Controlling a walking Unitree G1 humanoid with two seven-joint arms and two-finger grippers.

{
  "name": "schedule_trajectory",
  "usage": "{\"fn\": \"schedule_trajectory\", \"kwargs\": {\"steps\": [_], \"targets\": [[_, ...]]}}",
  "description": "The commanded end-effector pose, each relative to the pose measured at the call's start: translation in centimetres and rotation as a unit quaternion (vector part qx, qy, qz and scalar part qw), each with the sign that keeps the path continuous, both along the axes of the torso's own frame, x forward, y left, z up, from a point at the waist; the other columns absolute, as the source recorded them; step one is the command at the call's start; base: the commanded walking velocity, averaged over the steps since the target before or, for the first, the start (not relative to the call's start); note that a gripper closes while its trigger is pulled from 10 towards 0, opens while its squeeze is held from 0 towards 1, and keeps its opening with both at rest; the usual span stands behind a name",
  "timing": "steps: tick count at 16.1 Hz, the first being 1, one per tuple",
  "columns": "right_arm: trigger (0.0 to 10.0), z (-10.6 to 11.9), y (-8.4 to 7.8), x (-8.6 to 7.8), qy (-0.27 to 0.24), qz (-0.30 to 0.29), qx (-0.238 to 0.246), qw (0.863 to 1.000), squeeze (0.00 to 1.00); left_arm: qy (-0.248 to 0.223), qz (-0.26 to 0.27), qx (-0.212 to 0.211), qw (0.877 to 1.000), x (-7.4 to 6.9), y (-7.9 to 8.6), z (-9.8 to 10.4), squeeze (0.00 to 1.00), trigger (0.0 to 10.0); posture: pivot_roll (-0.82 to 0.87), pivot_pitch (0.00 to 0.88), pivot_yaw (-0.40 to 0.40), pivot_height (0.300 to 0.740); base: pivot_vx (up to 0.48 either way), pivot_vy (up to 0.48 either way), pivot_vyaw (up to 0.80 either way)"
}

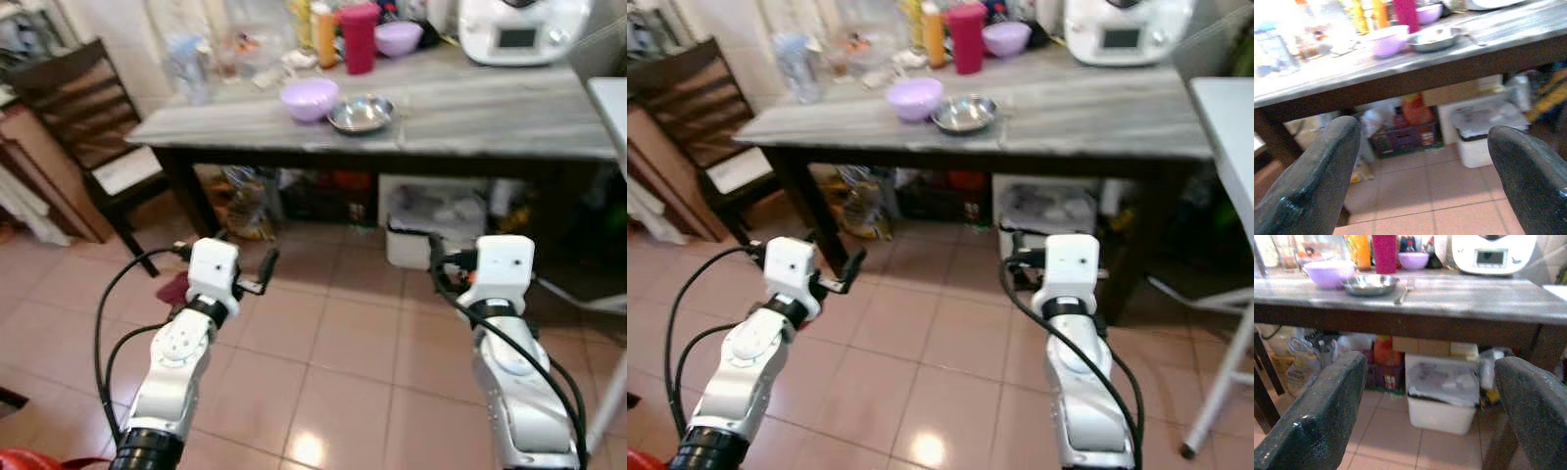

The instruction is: Setting the table

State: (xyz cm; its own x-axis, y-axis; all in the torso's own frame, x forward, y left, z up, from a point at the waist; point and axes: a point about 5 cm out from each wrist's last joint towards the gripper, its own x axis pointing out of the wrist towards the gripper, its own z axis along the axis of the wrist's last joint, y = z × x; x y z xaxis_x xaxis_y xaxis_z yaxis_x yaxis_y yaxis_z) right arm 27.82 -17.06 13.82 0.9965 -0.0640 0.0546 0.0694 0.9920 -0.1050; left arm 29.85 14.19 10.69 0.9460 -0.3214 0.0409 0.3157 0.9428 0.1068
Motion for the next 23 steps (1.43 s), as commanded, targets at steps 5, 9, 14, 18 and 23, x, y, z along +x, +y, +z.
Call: {"fn": "schedule_trajectory", "kwargs": {"steps": [5,9,14,18,23], "targets": [[10.0,0.43,0.58,0.07,-0.009,0.011,0.019,1.000,0.00,-0.003,-0.013,-0.004,1.000,0.07,0.18,0.33,0.00,10.0,-0.21,0.081,0.127,0.740,0.000,-0.312,0.00],[10.0,0.42,0.55,0.16,-0.006,0.011,0.025,1.000,0.00,-0.003,-0.017,-0.007,1.000,0.05,0.08,0.40,0.00,10.0,-0.21,0.079,0.125,0.740,0.000,-0.322,0.00],[10.0,0.49,0.59,0.40,-0.004,0.013,0.031,0.999,0.00,-0.002,-0.020,-0.009,1.000,0.05,-0.06,0.43,0.00,10.0,-0.21,0.077,0.120,0.740,0.000,-0.324,-0.32],[10.0,0.66,0.53,0.36,-0.009,0.013,0.022,1.000,0.00,-0.002,-0.021,-0.012,1.000,0.01,-0.19,0.42,0.00,10.0,-0.21,0.079,0.119,0.740,0.000,-0.322,-0.20],[10.0,0.68,0.53,0.34,-0.010,0.013,0.020,1.000,0.00,-0.001,-0.024,-0.013,1.000,-0.01,-0.31,0.41,0.00,10.0,-0.21,0.081,0.121,0.740,0.000,-0.322,0.00]]}}
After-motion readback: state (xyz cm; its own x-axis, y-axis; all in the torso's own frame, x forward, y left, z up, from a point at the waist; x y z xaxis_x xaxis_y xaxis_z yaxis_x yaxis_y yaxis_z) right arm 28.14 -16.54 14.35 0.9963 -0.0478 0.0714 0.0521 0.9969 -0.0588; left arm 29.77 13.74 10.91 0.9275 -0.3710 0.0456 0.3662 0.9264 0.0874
